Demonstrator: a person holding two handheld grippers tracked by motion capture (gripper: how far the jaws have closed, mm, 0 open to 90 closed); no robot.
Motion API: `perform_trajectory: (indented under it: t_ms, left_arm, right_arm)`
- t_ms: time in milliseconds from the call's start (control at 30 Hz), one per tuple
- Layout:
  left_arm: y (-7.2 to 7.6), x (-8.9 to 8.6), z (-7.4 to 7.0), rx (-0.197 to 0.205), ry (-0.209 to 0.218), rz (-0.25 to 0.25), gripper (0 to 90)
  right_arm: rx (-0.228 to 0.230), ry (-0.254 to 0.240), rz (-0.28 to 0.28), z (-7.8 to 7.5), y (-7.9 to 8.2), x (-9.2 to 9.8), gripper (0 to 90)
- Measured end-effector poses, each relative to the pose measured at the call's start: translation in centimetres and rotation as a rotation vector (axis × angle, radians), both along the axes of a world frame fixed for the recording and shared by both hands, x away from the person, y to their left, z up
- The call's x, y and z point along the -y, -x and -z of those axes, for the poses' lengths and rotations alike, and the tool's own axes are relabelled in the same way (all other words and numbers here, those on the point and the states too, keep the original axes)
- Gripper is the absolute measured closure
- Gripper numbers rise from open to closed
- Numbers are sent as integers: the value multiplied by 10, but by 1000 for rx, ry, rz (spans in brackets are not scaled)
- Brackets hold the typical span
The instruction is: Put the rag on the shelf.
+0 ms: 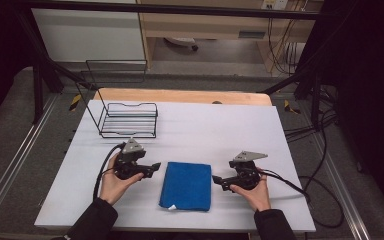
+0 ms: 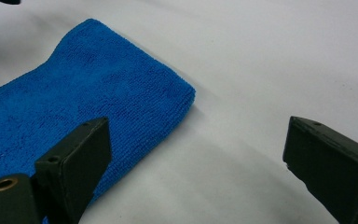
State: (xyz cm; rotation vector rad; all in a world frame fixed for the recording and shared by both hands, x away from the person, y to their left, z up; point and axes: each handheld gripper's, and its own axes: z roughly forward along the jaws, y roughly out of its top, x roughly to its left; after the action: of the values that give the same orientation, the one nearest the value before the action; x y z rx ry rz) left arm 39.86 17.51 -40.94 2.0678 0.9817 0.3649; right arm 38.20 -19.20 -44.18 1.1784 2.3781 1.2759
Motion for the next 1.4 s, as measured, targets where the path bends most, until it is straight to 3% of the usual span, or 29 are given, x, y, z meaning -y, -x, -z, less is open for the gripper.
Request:
perform_trajectory:
  t_ms: [133,300,467,667,933,1100,1133,1400]
  left_arm:
    - [-10,19,4,-34,-30,3,301]
    - [-19,33,15,-81,-18,-17,411]
    - [-23,41,28,-143,-61,3,463]
    - [-19,45,33,-159,-57,31,585]
    - [-15,49,34,-161,-60,41,630]
    - [-14,50,34,-178,-44,63,735]
    - [-14,50,35,-175,-35,62,788]
    - [-10,50,35,-172,-17,47,842]
  right_arm:
    - [-7,-4,4,0,0,-1,81]
    - [-9,-5,3,0,-1,-1,80]
    - [-10,-6,4,1,0,-1,81]
    - [-10,-7,-1,1,-1,-1,82]
    - [-5,-26,-3,1,-1,-2,86]
    - [-8,-37,5,0,-2,-2,93]
    - [-8,-42,3,0,-3,-2,100]
    - [-13,-67,-1,0,-4,-4,141]
